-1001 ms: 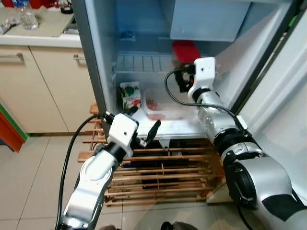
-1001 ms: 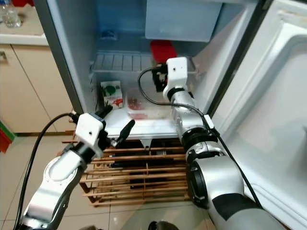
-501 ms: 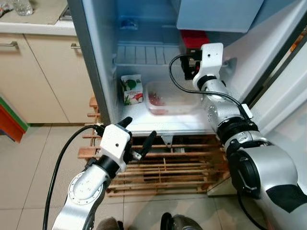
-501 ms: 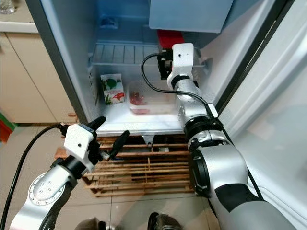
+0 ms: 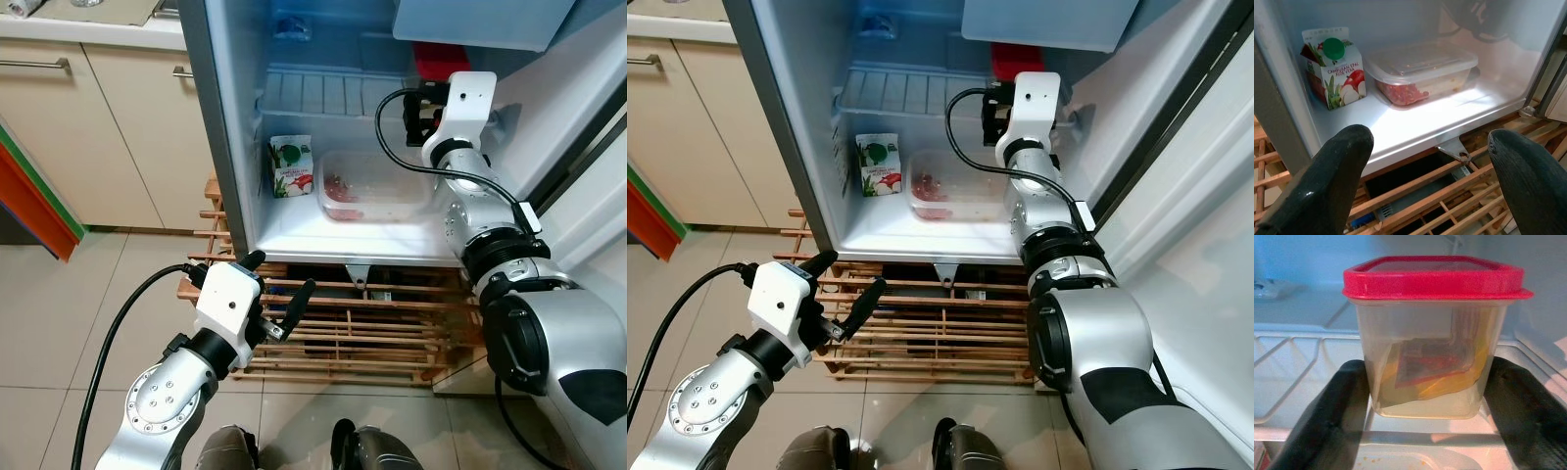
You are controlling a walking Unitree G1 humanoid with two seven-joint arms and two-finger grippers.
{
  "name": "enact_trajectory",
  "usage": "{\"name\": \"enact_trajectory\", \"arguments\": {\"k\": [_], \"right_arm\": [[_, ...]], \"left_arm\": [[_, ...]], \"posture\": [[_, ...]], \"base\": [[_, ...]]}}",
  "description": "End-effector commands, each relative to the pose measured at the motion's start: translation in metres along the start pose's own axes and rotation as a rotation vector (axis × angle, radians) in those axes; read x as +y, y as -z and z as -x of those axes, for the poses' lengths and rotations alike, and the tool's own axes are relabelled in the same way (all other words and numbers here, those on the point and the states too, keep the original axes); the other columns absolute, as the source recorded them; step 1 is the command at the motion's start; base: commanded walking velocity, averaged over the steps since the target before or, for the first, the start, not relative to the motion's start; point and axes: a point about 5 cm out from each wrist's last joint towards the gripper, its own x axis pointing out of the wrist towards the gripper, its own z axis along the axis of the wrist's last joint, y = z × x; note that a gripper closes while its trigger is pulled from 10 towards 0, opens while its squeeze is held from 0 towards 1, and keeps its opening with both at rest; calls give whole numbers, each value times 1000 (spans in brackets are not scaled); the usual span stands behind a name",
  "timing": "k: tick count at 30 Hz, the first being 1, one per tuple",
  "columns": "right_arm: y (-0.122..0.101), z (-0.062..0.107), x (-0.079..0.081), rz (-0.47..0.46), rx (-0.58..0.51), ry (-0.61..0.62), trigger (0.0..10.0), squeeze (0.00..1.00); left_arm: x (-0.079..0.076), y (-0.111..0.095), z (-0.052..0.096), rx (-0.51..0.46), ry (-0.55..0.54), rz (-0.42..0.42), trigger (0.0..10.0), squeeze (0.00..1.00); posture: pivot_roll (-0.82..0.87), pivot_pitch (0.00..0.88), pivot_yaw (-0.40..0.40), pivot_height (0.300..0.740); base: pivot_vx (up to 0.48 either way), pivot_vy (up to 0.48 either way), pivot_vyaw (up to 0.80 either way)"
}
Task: Restocking fridge
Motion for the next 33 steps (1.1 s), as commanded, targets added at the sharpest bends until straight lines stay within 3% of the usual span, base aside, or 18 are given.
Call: {"name": "enact_trajectory", "arguments": {"k": [1,25,29,33], "right_arm": [[31,9,-20,14,153,85,10000,1000],[19,5,-21,53,105,73,10000,1000],[16,5,-27,97,89,109,10000,1000],[14,6,-47,156,94,209,10000,1000]], "left_arm": [[-4,-5,1,-12,21,3,10000,0],[-5,-7,-7,-19,20,17,10000,0],[-5,-6,-8,-20,19,17,10000,0],[-5,-6,-8,-21,16,22,10000,0]], "posture": [[125,226,-62,740],[110,210,-73,740],[111,209,-74,740],[106,211,-77,740]], "base": [[0,0,0],[0,0,0],[0,0,0],[0,0,0]]}}
